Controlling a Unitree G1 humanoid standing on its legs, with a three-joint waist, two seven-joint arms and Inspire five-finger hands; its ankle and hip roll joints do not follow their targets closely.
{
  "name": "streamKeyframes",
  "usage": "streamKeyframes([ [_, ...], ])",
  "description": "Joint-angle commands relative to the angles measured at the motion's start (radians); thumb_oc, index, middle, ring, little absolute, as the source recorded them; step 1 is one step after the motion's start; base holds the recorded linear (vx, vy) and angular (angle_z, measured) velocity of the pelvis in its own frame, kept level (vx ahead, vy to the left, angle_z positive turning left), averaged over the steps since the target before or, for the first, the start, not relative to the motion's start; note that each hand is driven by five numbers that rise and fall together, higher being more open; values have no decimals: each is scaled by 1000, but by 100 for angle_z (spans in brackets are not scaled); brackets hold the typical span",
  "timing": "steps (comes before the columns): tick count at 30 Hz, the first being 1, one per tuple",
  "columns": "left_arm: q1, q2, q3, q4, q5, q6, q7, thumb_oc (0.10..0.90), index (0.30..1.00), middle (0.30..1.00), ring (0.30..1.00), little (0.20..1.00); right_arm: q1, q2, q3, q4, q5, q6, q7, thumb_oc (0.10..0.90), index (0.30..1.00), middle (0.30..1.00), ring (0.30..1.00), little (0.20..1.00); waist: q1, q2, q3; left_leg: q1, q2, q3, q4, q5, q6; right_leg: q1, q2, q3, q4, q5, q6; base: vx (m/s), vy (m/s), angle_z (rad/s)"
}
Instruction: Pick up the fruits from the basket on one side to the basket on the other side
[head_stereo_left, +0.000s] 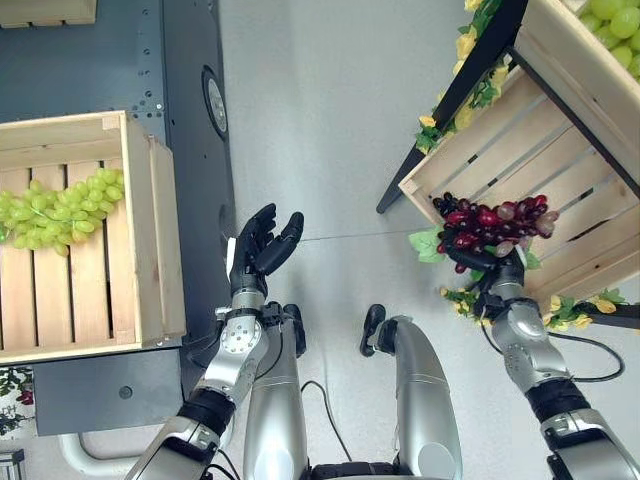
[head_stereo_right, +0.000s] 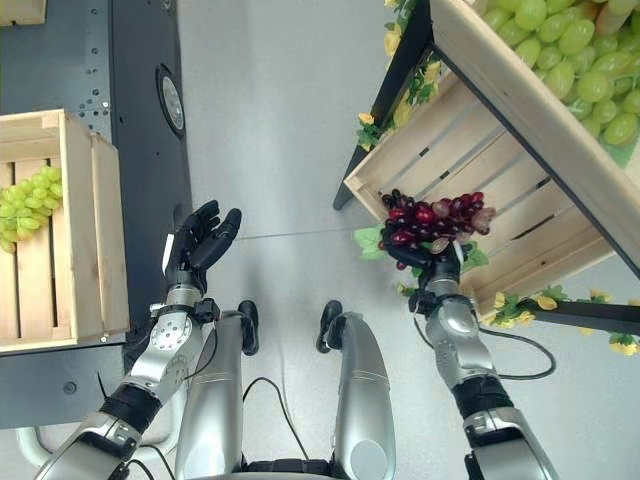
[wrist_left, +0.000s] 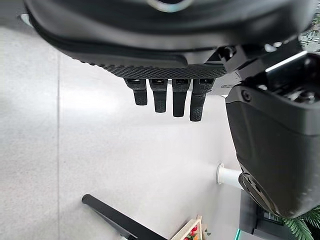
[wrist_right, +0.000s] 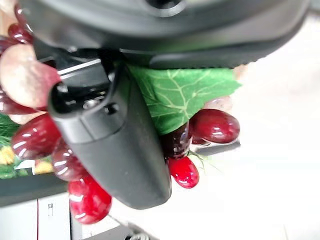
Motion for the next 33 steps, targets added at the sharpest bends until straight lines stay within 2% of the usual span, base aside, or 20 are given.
streamKeyframes([
  [1, -5, 42, -19, -167, 41, -47, -5, 800, 900, 900, 900, 900, -63, -126, -105, -97, -5, -56, -92, 400, 300, 300, 300, 300, 4, -35, -18, 49, -47, 63, 36, -128, 86, 67, 38, -12, -6, 15, -21, 33, -34, 6],
  [6, -17, 77, -33, -188, 31, -28, -15, 800, 900, 900, 900, 900, -157, -264, -89, 48, -58, 50, -123, 400, 300, 300, 300, 300, 17, -33, -18, 18, -49, 48, 71, -137, 81, 41, 36, -16, 12, 22, -18, 38, -29, 8],
  [8, -22, 92, -38, -195, 24, -21, -14, 800, 900, 900, 900, 900, -195, -309, -70, 96, -124, 95, -151, 400, 300, 300, 300, 300, 21, -33, -18, 6, -48, 43, 85, -141, 80, 33, 35, -20, 18, 22, -17, 0, 0, 0],
  [13, -30, 129, -58, -233, 4, -5, -16, 800, 900, 900, 900, 900, -348, -460, 46, 274, -229, 283, -140, 400, 300, 300, 300, 300, 39, -32, -18, -21, -49, 35, 90, -137, 80, 8, 32, -28, 19, 36, -16, 1, -12, 4],
  [17, -37, 149, -82, -235, -12, -9, -30, 800, 900, 900, 900, 900, -481, -513, 134, 439, -335, 353, -67, 400, 300, 300, 300, 300, 57, -25, -18, -33, -52, 29, 87, -135, 82, 0, 31, -35, 14, 41, -15, 1, -15, 1],
  [20, -37, 156, -92, -234, -20, -8, -39, 800, 900, 900, 900, 900, -550, -536, 200, 495, -395, 397, -24, 400, 300, 300, 300, 300, 65, -20, -18, -35, -54, 27, 83, -131, 82, -3, 29, -39, 14, 42, -15, -1, -28, 4],
  [22, -34, 165, -98, -232, -29, -12, -48, 800, 900, 900, 900, 900, -607, -554, 253, 530, -485, 449, 14, 400, 300, 300, 300, 300, 70, -15, -18, -37, -57, 27, 76, -127, 82, -7, 26, -41, 14, 43, -15, 1, -8, 2],
  [25, -31, 170, -104, -234, -36, -19, -54, 800, 900, 900, 900, 900, -656, -566, 304, 570, -593, 477, 34, 400, 300, 300, 300, 300, 75, -9, -18, -43, -60, 27, 73, -124, 83, -14, 24, -43, 14, 43, -15, 0, 0, 0],
  [31, -29, 173, -125, -243, -56, -45, -59, 800, 900, 900, 900, 900, -793, -584, 453, 645, -888, 550, 57, 400, 300, 300, 300, 300, 86, 14, -18, -61, -64, 30, 64, -111, 84, -38, 14, -44, 23, 39, -18, 0, 0, 0],
  [33, -28, 172, -127, -240, -66, -54, -63, 800, 900, 900, 900, 900, -817, -587, 480, 642, -882, 562, 75, 400, 300, 300, 300, 300, 85, 18, -18, -65, -67, 30, 61, -107, 82, -44, 14, -43, 24, 40, -19, -38, 12, 4],
])
